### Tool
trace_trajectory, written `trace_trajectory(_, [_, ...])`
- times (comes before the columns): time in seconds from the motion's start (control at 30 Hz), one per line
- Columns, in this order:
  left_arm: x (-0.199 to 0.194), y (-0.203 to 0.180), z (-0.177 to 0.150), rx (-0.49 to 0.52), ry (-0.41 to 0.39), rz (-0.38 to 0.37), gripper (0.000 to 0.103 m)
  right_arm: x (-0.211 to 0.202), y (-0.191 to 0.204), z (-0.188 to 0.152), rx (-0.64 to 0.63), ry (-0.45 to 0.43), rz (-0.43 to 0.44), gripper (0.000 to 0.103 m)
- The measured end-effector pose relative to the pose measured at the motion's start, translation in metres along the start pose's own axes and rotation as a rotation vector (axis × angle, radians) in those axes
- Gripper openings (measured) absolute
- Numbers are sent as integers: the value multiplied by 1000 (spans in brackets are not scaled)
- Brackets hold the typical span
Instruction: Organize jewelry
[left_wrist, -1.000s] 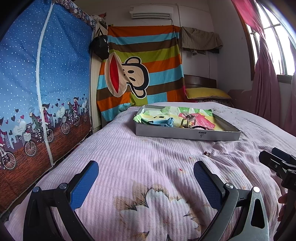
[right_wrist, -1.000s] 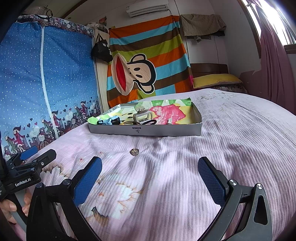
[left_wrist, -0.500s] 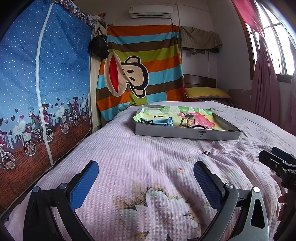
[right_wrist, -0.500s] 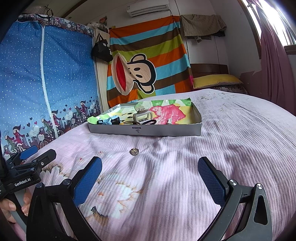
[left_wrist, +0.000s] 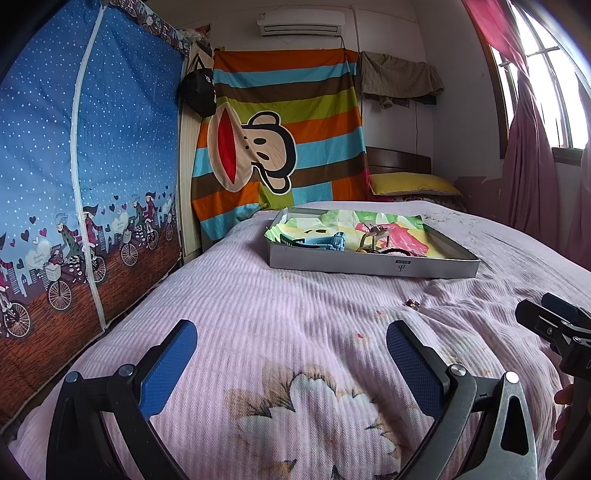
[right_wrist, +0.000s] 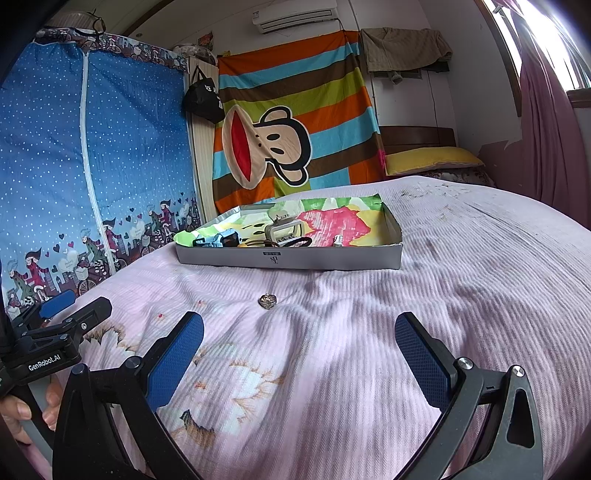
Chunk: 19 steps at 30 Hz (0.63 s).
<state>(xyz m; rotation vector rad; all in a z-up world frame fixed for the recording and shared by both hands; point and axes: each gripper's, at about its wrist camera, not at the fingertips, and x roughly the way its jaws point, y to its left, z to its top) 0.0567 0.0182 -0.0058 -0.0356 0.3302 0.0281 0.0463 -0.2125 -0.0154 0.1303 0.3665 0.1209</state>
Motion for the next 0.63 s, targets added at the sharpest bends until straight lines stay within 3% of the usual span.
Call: trace_trajectory(0.63, [0,-1,-1,1,3,0,103,2,-4,-4,1,5,-2,102])
